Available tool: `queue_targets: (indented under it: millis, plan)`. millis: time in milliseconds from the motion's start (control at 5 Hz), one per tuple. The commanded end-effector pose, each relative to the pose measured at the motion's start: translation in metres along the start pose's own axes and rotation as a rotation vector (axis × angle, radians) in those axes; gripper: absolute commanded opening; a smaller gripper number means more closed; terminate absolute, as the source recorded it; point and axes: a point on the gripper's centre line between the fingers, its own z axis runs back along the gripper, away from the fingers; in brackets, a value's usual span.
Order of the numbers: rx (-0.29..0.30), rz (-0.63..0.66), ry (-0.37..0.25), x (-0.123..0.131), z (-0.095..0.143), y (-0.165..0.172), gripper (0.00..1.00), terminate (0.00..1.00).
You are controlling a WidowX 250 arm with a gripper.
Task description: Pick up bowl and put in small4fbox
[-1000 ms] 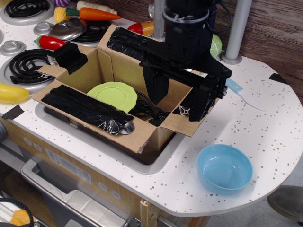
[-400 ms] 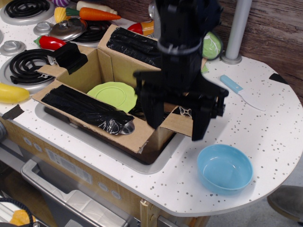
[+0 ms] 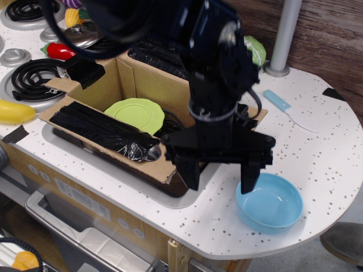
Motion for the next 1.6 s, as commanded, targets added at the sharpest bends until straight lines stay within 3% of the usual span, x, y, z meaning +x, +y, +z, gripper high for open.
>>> queue_targets:
  millis: [0, 200, 600, 800, 1000, 1200, 1400]
  plan:
    - [-0.092, 0.071, -0.075, 0.005, -0.016, -0.016, 1.00, 0.00]
    - [-0.124, 0.088, -0.093, 0.010, -0.024, -0.026, 1.00, 0.00]
    - [-0.068, 0.083, -0.123, 0.012, -0.058, -0.025, 1.00, 0.00]
    - [-0.055, 0.094, -0.141, 0.009, -0.066, -0.025, 0.00, 0.00]
    - [-0.038, 0.121, -0.141, 0.001, -0.061, -0.033, 0.00, 0.00]
    - [-0.027, 0.095, -0.092, -0.002, -0.044, -0.037, 0.00, 0.00]
    - [0.061, 0.022, 0.003, 0.000, -0.005, -0.031, 0.00, 0.00]
